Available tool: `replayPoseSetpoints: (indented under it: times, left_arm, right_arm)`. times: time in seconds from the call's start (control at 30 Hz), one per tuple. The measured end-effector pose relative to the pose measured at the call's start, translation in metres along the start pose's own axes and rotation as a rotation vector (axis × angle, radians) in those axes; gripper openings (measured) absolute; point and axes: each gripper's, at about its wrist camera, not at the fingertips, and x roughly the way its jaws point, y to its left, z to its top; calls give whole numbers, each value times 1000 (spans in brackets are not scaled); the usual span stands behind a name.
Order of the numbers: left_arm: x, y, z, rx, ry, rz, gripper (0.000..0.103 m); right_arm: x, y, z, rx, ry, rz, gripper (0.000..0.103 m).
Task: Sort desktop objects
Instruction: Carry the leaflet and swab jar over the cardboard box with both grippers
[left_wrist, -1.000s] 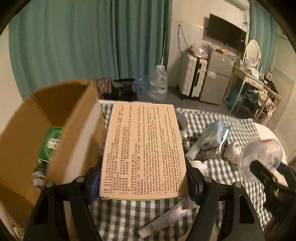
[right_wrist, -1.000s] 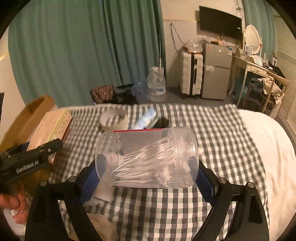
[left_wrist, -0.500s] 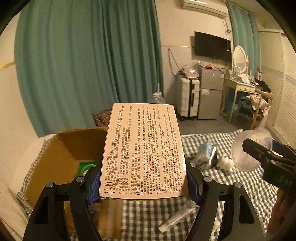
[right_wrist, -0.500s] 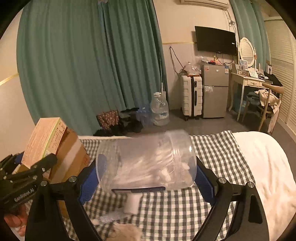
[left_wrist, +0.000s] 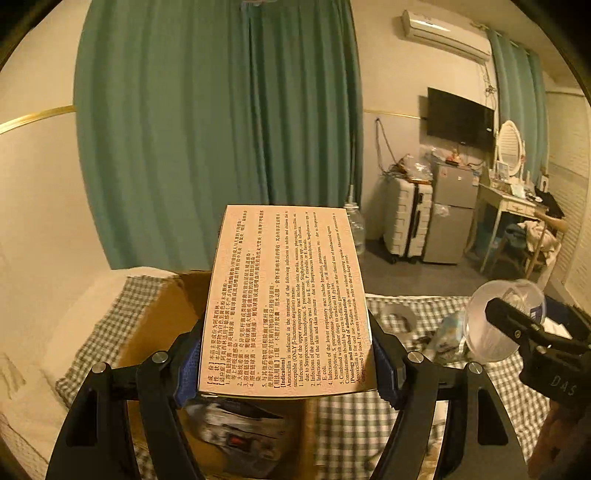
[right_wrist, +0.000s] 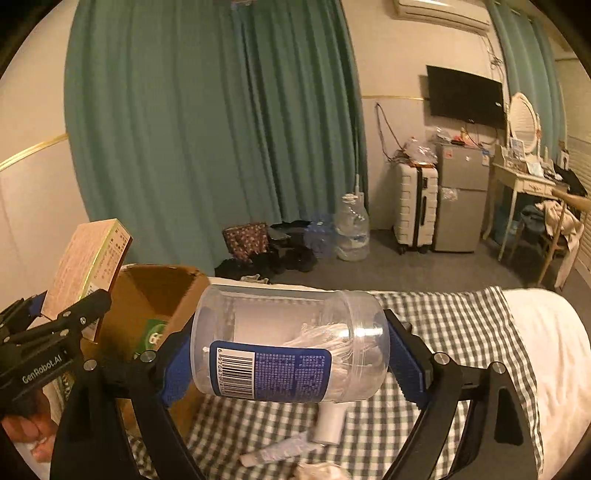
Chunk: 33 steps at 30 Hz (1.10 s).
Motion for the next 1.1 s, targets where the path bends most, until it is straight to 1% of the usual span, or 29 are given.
replayPoseSetpoints:
  times: [0.1,0.17,0.37,0.47,0.57,0.67,0.8,1.0,1.1]
  left_arm:
    - [1,9,-1,29,-5,45,76]
    - [5,16,-3,34,5,54,76]
    - [30,56,-14,-9,84,89,76]
    - [38,74,-17,-33,104,114,76]
    - [48,85,-25,-35,128,134,76]
    - [63,91,-36,-23,160,123,76]
    - [80,97,-49,-27,220,106,76]
    - [88,114,-56,-60,249,125,76]
    - [95,114,-61,-44,278,121,77]
  right_arm:
    - [3,21,5,-26,-8,20,89]
    - [5,36,8,-42,-18,32,89]
    - [17,76,14,-84,-24,75,89]
    - [28,97,14,-102,-20,96,89]
    - [41,112,12,-117,-15,114,89]
    - [54,128,5,-140,2,130,89]
    - [76,146,-3,-136,44,153,89]
    - [100,175,-10,-162,68,168,89]
    - [110,190,-11,-186,85,177,89]
